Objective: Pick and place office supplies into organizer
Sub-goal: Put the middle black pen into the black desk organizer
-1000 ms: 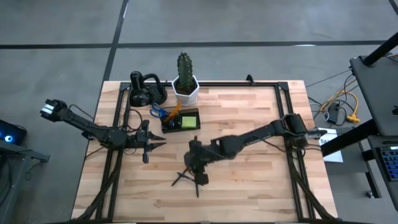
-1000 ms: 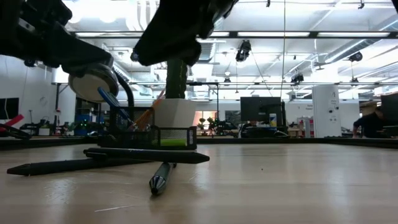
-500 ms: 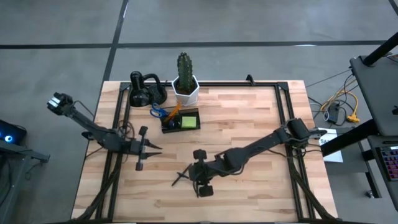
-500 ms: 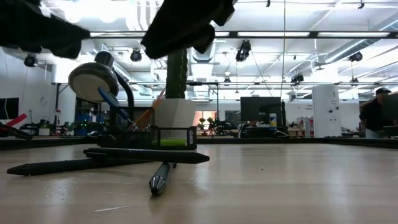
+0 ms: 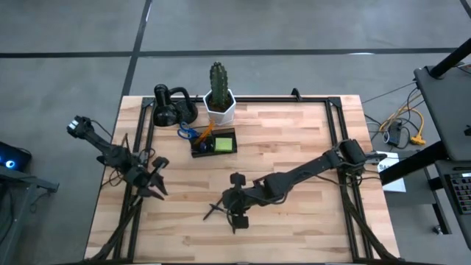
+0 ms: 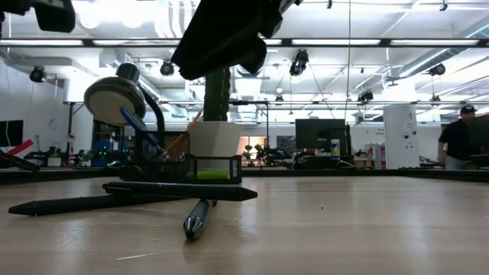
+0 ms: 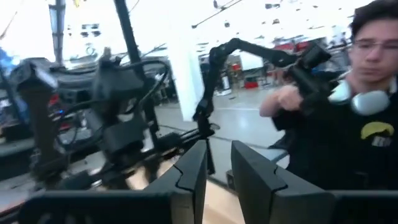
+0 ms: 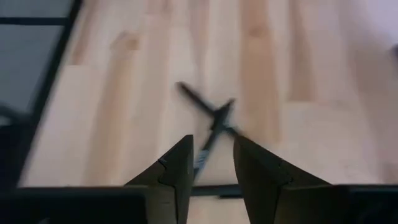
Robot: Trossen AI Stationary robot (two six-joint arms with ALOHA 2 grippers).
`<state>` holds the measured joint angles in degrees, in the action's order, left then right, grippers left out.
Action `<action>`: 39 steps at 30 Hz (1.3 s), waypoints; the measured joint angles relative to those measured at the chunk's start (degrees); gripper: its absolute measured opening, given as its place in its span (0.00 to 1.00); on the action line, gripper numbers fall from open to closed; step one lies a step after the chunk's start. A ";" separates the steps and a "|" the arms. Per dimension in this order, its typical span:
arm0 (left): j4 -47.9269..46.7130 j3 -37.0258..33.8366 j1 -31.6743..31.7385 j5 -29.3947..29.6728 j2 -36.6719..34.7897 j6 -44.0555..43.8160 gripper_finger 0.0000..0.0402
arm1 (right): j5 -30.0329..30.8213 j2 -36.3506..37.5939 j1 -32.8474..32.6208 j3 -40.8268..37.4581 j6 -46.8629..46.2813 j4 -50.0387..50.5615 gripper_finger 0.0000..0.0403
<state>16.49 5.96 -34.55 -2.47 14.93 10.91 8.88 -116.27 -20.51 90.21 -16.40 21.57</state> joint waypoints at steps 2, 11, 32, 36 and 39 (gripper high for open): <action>-1.52 -0.51 0.01 1.42 -0.74 -0.08 0.15 | -3.06 0.00 -0.23 0.00 -1.53 0.02 0.28; -1.47 -5.05 0.05 4.56 -3.41 -0.03 0.15 | -4.19 -3.50 -0.86 0.00 -3.10 -4.13 0.45; -1.56 -5.53 0.05 5.77 -2.81 -0.02 0.15 | -0.91 -10.51 0.04 -0.04 -3.15 -5.52 0.48; -1.57 -5.55 0.05 7.32 -2.17 -0.01 0.15 | -0.93 -11.87 0.02 -0.07 -3.15 -5.52 0.48; -1.59 -5.57 0.05 7.51 -1.91 -0.03 0.15 | -0.91 -12.26 0.04 -0.09 -3.18 -5.53 0.48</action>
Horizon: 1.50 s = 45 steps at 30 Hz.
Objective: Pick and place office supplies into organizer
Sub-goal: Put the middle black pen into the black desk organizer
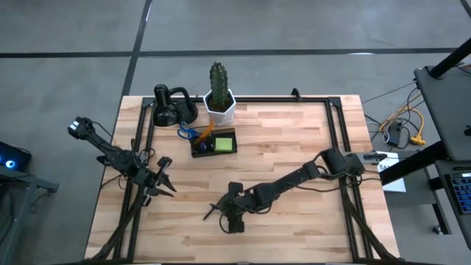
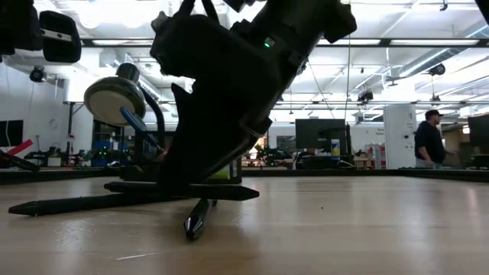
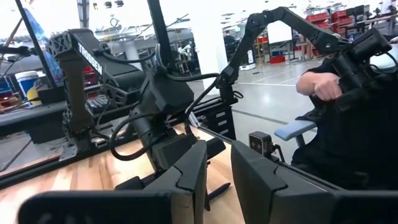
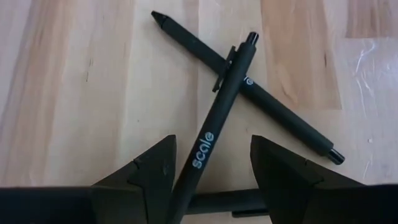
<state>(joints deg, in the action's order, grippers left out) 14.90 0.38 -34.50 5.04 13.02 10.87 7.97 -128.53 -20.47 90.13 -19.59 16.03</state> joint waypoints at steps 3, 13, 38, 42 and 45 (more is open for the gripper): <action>0.04 0.00 0.00 0.00 -0.04 0.00 0.15 | 0.00 0.00 0.00 0.00 -0.60 -0.20 0.48; 0.04 -0.04 0.00 0.00 0.09 -0.02 0.15 | 0.02 -0.02 0.00 0.00 -0.55 0.00 0.47; 0.04 -0.09 0.00 0.00 0.83 -0.02 0.15 | -0.74 -0.02 -0.02 0.18 0.08 0.46 0.12; 0.04 -0.09 0.00 0.00 0.83 -0.04 0.15 | -1.00 -0.02 -0.02 0.41 0.32 0.46 0.08; 0.04 -0.09 0.00 -0.01 0.83 -0.04 0.15 | -1.01 -0.02 -0.02 0.42 0.47 0.46 0.08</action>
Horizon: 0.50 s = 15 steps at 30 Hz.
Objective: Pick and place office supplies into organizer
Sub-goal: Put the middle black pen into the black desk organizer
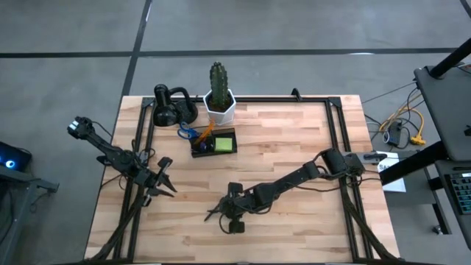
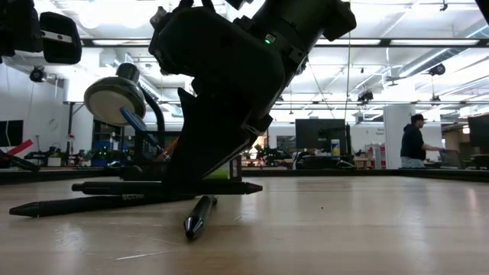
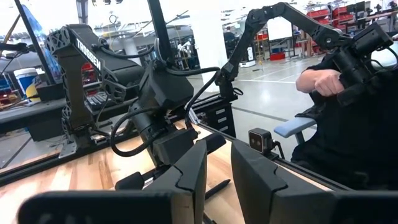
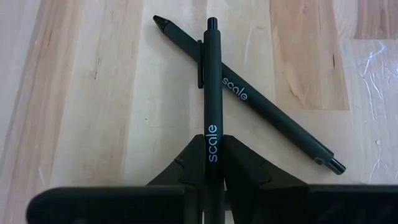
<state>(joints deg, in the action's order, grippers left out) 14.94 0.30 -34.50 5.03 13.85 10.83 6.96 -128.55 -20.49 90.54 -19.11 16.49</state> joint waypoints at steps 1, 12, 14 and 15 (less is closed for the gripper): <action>0.00 0.00 0.00 0.01 0.00 0.00 0.15 | 0.00 0.00 0.00 0.00 0.00 0.00 0.08; -0.02 0.00 0.00 0.00 0.01 -0.10 0.15 | 3.20 3.64 0.02 0.09 5.63 -0.33 0.08; -0.03 0.00 0.00 0.01 0.02 -0.15 0.15 | 4.15 4.97 0.02 0.09 6.90 -0.25 0.07; -0.04 0.00 -0.01 0.01 0.02 -0.15 0.15 | 4.76 5.70 0.02 0.09 7.68 -0.32 0.07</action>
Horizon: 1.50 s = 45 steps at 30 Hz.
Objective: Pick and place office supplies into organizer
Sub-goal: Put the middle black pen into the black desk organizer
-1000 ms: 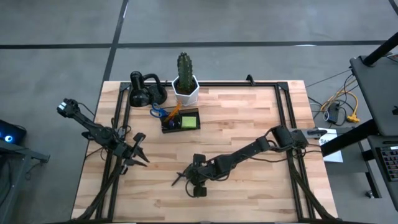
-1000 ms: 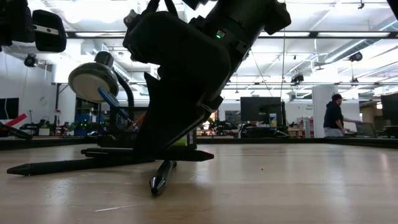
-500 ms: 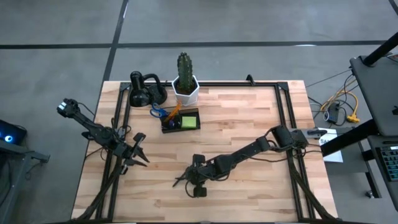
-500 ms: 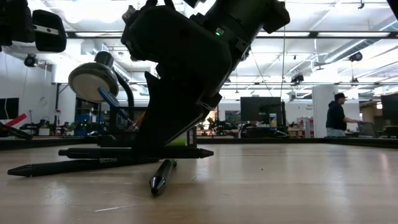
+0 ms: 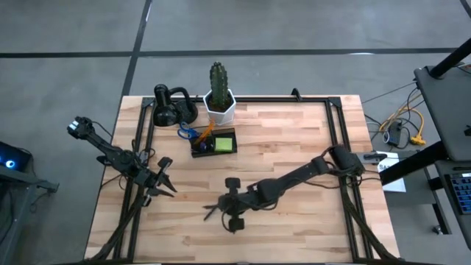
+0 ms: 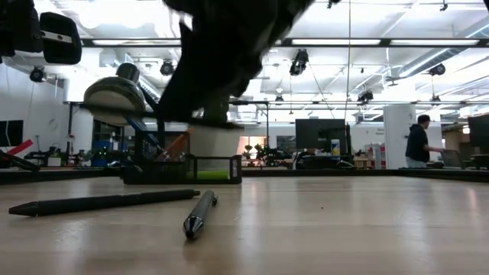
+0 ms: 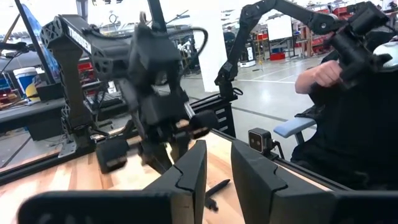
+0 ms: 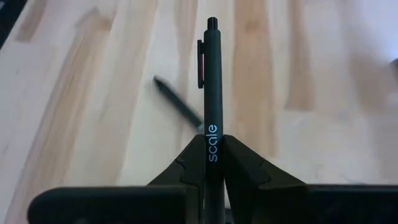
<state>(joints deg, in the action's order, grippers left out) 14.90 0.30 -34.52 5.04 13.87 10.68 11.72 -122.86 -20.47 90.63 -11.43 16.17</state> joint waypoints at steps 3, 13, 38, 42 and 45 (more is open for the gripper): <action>-0.04 0.00 0.01 -0.01 0.00 0.00 0.15 | 3.47 2.18 0.00 -0.02 3.67 -0.03 0.07; 0.00 0.00 -0.03 0.00 0.61 -1.81 0.15 | 9.46 7.78 5.81 -4.36 12.78 -7.26 0.07; 1.08 0.00 0.01 0.25 1.07 -1.01 0.15 | -22.82 4.59 27.90 -21.56 8.94 -76.20 0.07; 1.09 0.00 0.01 0.26 1.13 -0.96 0.15 | -22.81 1.06 28.75 -17.40 10.35 -76.03 0.07; 1.11 0.00 0.01 0.26 1.09 -0.93 0.15 | -22.71 -1.03 29.43 -14.60 10.82 -76.42 0.07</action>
<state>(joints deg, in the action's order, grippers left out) 16.01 0.30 -34.50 5.30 14.96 9.75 -10.99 -123.89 8.96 76.03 -0.61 -60.26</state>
